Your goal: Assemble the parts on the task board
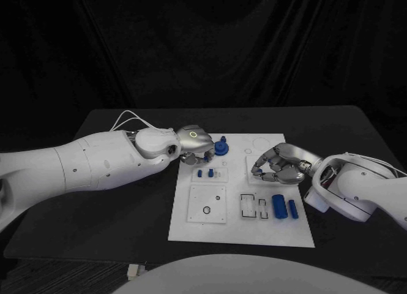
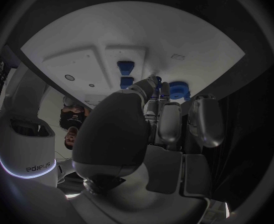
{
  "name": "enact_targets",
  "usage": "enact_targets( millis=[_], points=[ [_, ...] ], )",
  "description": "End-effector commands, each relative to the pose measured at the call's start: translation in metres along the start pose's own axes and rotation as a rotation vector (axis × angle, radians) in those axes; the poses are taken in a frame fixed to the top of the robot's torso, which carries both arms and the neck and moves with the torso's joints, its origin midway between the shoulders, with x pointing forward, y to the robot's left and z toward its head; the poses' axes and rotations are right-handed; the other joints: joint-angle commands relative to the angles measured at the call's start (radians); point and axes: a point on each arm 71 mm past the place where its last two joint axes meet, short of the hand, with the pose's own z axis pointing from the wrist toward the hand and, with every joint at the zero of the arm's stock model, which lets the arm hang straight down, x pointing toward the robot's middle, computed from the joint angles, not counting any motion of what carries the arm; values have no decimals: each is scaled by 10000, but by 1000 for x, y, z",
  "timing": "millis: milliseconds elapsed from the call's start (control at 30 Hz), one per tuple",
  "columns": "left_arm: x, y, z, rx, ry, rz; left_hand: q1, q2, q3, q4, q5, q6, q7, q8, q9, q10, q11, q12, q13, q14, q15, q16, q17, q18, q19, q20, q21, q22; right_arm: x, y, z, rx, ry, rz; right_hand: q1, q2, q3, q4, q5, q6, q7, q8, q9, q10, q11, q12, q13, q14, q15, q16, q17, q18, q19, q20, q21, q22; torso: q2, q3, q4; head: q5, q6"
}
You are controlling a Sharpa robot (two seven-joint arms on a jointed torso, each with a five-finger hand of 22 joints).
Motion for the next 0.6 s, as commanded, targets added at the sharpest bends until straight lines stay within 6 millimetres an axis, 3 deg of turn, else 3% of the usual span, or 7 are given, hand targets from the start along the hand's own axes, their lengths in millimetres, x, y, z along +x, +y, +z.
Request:
enact_targets(
  millis=[33, 600],
  points=[
    [0, -3, 2, 195, 46, -19, -110, 3, 44, -10, -54, 17, -48, -34, -1, 44, 6, -58, 18, -42, 1, -31, 1, 124, -56, -3, -62, 1642, 1, 0, 0, 46, 48, -1, 57, -11, 7, -68, 58, 28, 10, 41, -16, 1042, 75, 35, 2634, 1047, 69, 30, 2634, 102, 27, 13, 5, 1678, 0, 0, 1, 8, -2],
    [-1, -6, 5, 319, -66, -12, -121, 2, 54, -11, -41, -9, -53, -51, -10, 58, 6, -69, 15, -48, 0, -39, -11, 122, -53, -3, -56, 1645, 1, 0, 0, 51, 76, -6, 72, -8, 10, -83, 61, 32, 14, 51, -26, 1042, 79, 35, 2634, 1047, 73, 30, 2634, 101, 31, 15, 6, 1678, 1, 1, 1, 19, -2]
  ],
)
